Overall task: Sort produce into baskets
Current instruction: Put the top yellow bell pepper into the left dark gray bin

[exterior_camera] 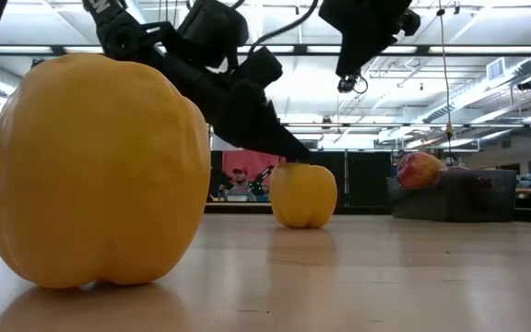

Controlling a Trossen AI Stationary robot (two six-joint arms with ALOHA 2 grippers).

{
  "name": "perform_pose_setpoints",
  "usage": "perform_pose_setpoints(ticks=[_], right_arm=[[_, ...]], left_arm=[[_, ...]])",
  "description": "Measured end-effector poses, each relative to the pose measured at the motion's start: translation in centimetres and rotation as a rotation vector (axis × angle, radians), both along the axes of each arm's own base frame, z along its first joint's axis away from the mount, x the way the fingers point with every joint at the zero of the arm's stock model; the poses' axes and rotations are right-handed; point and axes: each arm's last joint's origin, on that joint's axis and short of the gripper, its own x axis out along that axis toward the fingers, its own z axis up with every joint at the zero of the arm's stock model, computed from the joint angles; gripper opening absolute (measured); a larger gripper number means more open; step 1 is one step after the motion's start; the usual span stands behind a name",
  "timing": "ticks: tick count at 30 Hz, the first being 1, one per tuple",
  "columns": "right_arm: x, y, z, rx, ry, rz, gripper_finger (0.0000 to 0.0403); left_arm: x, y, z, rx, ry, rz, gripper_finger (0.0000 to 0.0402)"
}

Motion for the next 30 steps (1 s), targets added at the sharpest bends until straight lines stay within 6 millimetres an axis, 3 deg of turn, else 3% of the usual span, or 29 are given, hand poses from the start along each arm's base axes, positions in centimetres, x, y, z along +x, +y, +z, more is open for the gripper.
perform_pose_setpoints(ticks=[7,30], right_arm=[[0.0,-0.1,0.1,-0.043,-0.012,-0.015,0.0117],[0.1,-0.1,0.1,-0.04,-0.024,-0.02,0.0116]], left_arm=[[0.0,1.0,-0.4,0.003,0.011,0.026,0.0154],[0.1,2.4,0.0,-0.026,-0.033,0.015,0.0147]])
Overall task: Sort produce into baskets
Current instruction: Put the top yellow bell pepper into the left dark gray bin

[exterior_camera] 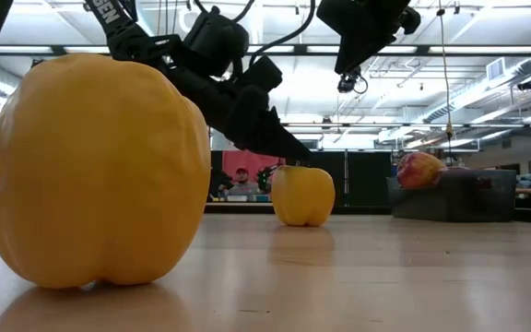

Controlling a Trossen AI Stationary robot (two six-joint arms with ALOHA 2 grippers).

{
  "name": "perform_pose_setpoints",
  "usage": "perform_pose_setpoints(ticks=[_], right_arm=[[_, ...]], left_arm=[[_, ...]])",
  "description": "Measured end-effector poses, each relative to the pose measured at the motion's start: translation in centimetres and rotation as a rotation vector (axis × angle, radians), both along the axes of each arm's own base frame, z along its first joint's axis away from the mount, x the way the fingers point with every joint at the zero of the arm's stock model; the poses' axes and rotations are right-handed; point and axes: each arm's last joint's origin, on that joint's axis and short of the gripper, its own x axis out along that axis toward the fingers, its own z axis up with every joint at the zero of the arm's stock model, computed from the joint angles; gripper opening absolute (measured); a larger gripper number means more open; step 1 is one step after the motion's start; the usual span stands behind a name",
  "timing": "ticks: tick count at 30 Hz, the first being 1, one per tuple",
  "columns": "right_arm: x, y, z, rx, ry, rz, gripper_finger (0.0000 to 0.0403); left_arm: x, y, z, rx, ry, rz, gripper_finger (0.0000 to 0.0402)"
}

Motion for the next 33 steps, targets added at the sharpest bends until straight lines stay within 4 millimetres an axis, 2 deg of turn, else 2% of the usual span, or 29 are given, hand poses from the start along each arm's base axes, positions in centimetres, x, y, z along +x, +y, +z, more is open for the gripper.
perform_pose_setpoints(ticks=[4,11,18,24,33], right_arm=[[0.0,0.0,0.0,0.003,-0.008,-0.006,0.0113],[0.0,0.0,0.0,-0.008,-0.024,-0.02,0.0098],[0.1,0.0,0.0,-0.007,-0.031,-0.02,0.0083],[0.1,0.3,0.0,-0.006,-0.034,-0.011,0.0077],[-0.3,1.2,0.0,-0.009,-0.03,0.006,0.0067]], left_arm=[[0.0,0.3,0.1,-0.008,-0.007,0.001,0.0133],[0.1,1.1,-0.4,-0.032,-0.006,0.017,0.0079],[1.4,1.5,-1.6,-0.101,0.0,-0.008,0.0024],[1.4,1.9,-0.4,-0.102,0.001,-0.001,0.0011],[-0.8,4.1,2.2,-0.062,0.084,0.074,0.0011]])
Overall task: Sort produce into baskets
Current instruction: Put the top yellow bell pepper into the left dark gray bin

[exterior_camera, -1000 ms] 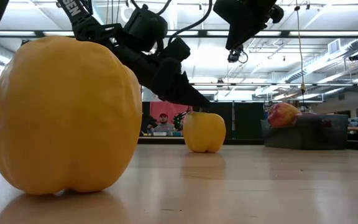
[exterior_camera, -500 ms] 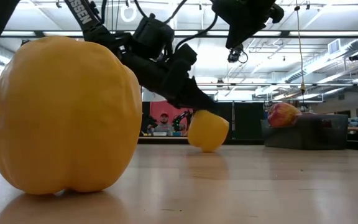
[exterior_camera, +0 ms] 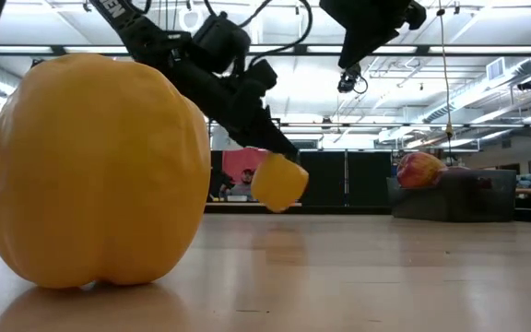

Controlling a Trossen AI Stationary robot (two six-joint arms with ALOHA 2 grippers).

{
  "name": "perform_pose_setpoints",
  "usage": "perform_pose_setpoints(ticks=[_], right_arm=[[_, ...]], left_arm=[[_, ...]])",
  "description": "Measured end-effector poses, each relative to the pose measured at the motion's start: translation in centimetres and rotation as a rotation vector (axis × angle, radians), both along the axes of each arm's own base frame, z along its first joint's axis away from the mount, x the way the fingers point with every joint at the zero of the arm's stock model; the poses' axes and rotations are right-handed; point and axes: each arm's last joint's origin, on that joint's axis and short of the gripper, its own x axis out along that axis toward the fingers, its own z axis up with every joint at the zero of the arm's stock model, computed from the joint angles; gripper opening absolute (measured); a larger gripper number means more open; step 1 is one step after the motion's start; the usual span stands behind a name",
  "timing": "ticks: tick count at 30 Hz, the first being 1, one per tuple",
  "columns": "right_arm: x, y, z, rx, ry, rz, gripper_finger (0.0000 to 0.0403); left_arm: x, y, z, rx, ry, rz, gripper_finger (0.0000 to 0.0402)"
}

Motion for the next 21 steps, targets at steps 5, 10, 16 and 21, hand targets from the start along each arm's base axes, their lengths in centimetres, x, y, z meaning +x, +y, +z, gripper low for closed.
perform_pose_setpoints(ticks=[5,10,16,21], right_arm=[[-0.2,0.4,-0.1,0.004,-0.012,-0.007,0.0049],[-0.6,0.6,-1.3,-0.013,0.02,-0.005,0.003],[-1.3,0.5,-3.4,0.024,0.041,-0.04,0.001],[-1.9,0.7,-5.0,0.037,0.057,-0.057,0.0011]], left_arm=[[-1.6,1.4,2.8,0.023,-0.023,0.068,0.0011],[-3.3,2.5,6.3,0.047,-0.122,0.114,0.0013],[-6.5,4.1,8.1,0.073,-0.127,0.224,0.0014],[-10.1,4.4,6.8,0.062,-0.165,0.291,0.0014]])
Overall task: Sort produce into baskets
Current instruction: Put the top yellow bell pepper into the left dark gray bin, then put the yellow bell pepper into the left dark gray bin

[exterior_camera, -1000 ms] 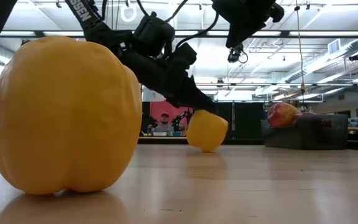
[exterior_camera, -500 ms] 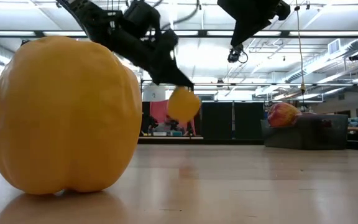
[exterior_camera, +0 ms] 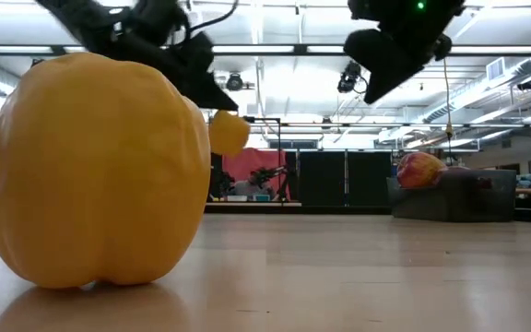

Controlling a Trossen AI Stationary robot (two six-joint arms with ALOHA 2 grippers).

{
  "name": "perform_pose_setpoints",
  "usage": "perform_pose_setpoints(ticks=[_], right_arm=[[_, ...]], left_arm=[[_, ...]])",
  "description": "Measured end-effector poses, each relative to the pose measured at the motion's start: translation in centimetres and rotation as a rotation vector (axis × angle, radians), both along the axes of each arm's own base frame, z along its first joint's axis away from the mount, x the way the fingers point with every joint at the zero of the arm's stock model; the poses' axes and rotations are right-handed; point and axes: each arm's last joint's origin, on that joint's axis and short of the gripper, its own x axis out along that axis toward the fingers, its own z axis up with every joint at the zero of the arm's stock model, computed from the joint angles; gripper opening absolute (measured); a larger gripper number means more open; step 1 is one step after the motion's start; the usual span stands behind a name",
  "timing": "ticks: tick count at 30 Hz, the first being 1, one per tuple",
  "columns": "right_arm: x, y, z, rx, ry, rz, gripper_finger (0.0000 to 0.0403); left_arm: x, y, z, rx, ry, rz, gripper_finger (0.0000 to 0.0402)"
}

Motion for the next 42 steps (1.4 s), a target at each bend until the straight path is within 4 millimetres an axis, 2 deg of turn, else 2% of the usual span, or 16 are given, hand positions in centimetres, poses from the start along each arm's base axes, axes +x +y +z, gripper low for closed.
perform_pose_setpoints(ticks=[6,10,14,21,26,31,37,42], right_arm=[[-0.5,-0.1,-1.3,-0.002,0.01,-0.017,0.0012],[-0.5,-0.2,-1.7,-0.004,-0.001,-0.019,0.0012],[-0.6,-0.2,-2.0,-0.008,-0.005,-0.018,0.0012],[-1.1,-0.3,-3.1,0.011,0.042,-0.018,0.0012],[-1.3,-0.4,-3.4,0.016,0.044,-0.026,0.0012],[-1.2,-0.5,-3.3,-0.015,0.012,-0.04,0.0012],[-0.6,-0.9,-3.3,0.002,-0.049,-0.059,0.0012],[0.1,-2.0,-3.3,0.031,-0.094,-0.101,0.0017]], left_arm=[[-4.8,0.8,-0.5,0.02,-0.075,0.185,0.0015],[-7.3,1.7,-0.3,0.055,-0.103,0.343,0.0015],[-9.1,2.9,-1.3,0.072,-0.116,0.49,0.0015],[-11.7,4.1,-3.8,0.053,-0.247,0.649,0.0016],[-12.8,4.0,-5.7,-0.002,-0.251,0.725,0.0016],[-13.5,3.7,-6.9,0.026,-0.226,0.818,0.0022],[-14.1,3.4,-7.8,0.046,-0.212,0.896,0.0053],[-14.2,3.4,-8.0,0.059,-0.187,0.938,0.0087]])
